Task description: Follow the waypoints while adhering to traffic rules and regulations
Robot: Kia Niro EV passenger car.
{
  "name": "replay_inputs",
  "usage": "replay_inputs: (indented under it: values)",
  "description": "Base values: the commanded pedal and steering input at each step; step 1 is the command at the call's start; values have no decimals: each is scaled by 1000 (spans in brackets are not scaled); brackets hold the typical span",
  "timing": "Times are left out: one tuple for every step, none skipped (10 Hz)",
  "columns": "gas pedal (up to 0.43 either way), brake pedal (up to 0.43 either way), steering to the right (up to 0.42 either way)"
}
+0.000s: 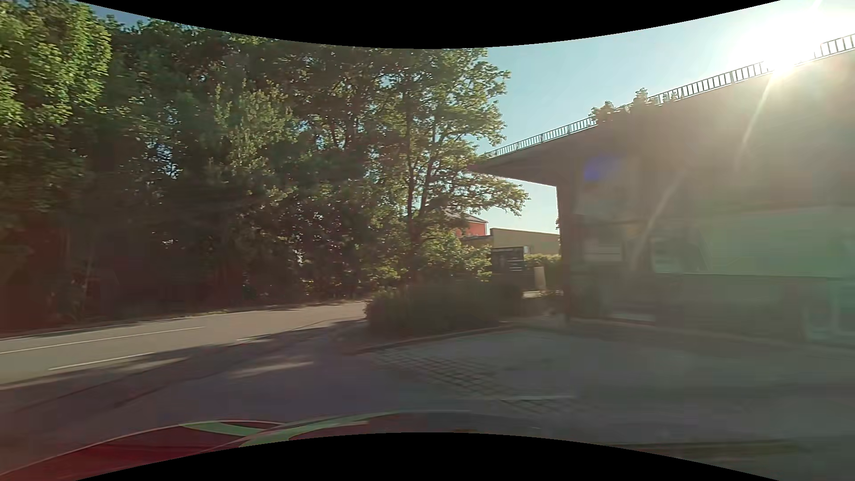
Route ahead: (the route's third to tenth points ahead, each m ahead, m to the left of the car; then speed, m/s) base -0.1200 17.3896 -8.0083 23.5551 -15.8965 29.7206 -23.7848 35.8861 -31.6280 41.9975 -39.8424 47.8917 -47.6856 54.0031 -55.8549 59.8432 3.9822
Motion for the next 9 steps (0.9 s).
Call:
replay_inputs:
  values:
    - [0,0,-512]
    - [0,0,-491]
    - [0,0,-465]
    - [0,49,-439]
    - [0,110,-418]
    - [0,171,-396]
    - [0,201,-384]
    - [0,207,-374]
    - [0,207,-370]
